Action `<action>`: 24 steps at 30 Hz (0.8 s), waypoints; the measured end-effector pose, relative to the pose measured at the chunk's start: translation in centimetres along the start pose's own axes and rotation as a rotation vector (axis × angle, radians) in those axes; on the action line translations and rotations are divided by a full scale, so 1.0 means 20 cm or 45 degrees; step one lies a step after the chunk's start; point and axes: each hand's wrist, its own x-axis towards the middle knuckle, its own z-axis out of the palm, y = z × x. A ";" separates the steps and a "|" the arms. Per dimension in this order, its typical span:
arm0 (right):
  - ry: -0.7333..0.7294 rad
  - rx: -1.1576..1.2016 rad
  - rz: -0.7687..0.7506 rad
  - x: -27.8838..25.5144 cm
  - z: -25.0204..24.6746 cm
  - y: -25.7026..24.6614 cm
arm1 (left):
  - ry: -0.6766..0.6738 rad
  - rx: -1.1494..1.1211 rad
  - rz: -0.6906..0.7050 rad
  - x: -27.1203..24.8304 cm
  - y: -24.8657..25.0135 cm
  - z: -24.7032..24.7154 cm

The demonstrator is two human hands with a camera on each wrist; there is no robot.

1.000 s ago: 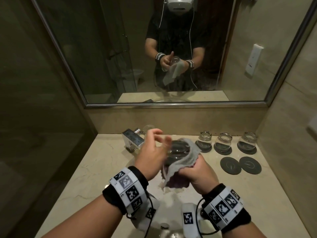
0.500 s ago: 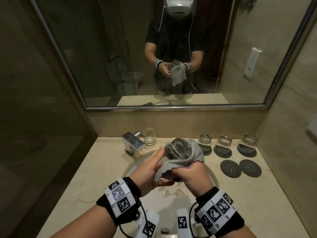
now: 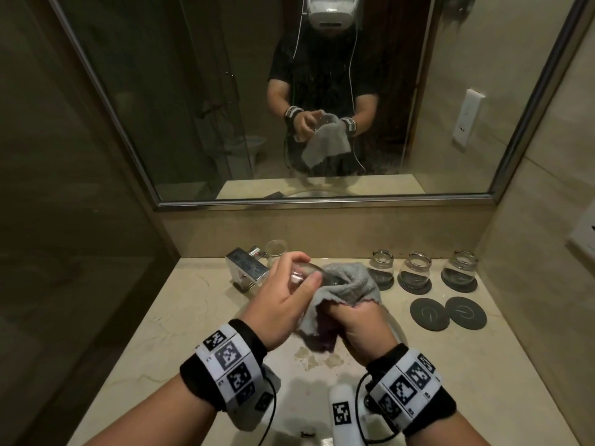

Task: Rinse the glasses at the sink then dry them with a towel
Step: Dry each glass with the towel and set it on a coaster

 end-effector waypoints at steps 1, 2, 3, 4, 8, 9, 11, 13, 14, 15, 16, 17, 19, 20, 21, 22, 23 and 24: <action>-0.044 0.202 0.085 0.01 -0.01 0.00 | -0.008 0.071 0.112 0.00 -0.01 0.00; -0.079 0.400 0.187 0.02 0.00 -0.02 | -0.013 0.138 0.237 0.00 -0.02 0.01; -0.115 0.538 0.261 0.02 -0.01 -0.02 | -0.009 0.213 0.355 0.00 -0.03 0.03; -0.163 0.624 0.321 0.02 0.00 -0.04 | 0.000 0.267 0.436 0.00 -0.04 0.04; -0.180 0.614 0.219 0.03 0.01 -0.07 | 0.119 0.186 0.305 -0.02 -0.03 0.06; -0.156 0.475 0.159 0.02 0.00 -0.07 | 0.148 0.149 0.227 -0.02 -0.02 0.06; -0.171 0.129 0.060 -0.01 -0.01 -0.07 | 0.179 0.116 0.116 0.00 0.03 0.05; -0.182 -0.335 -0.010 -0.02 -0.03 -0.04 | 0.158 0.105 0.013 0.02 0.07 0.03; -0.200 -0.592 -0.028 -0.03 -0.03 -0.04 | 0.114 0.104 -0.064 0.02 0.08 0.01; -0.224 -0.814 -0.074 -0.03 -0.04 -0.02 | 0.051 0.102 -0.155 0.03 0.08 0.00; -0.283 -0.939 -0.176 -0.03 -0.04 -0.02 | -0.018 0.113 -0.252 0.03 0.08 -0.01; -0.326 -0.978 -0.239 -0.03 -0.04 -0.02 | -0.082 0.114 -0.338 0.04 0.06 -0.01; -0.379 -1.066 -0.333 -0.03 -0.05 0.00 | -0.114 0.008 -0.480 0.04 0.04 -0.01; -0.355 -1.196 -0.407 -0.03 -0.04 0.01 | -0.094 -0.067 -0.525 0.04 0.03 0.00; -0.282 -1.305 -0.483 -0.03 -0.04 0.00 | -0.057 -0.130 -0.517 0.04 0.01 0.01; -0.182 -1.408 -0.584 -0.03 -0.04 0.00 | -0.013 -0.186 -0.473 0.03 0.00 0.03; -0.064 -1.468 -0.596 -0.03 -0.04 -0.01 | 0.030 -0.236 -0.406 0.02 -0.01 0.05; 0.038 -1.417 -0.399 -0.03 -0.02 -0.06 | 0.065 -0.261 -0.315 0.01 -0.02 0.07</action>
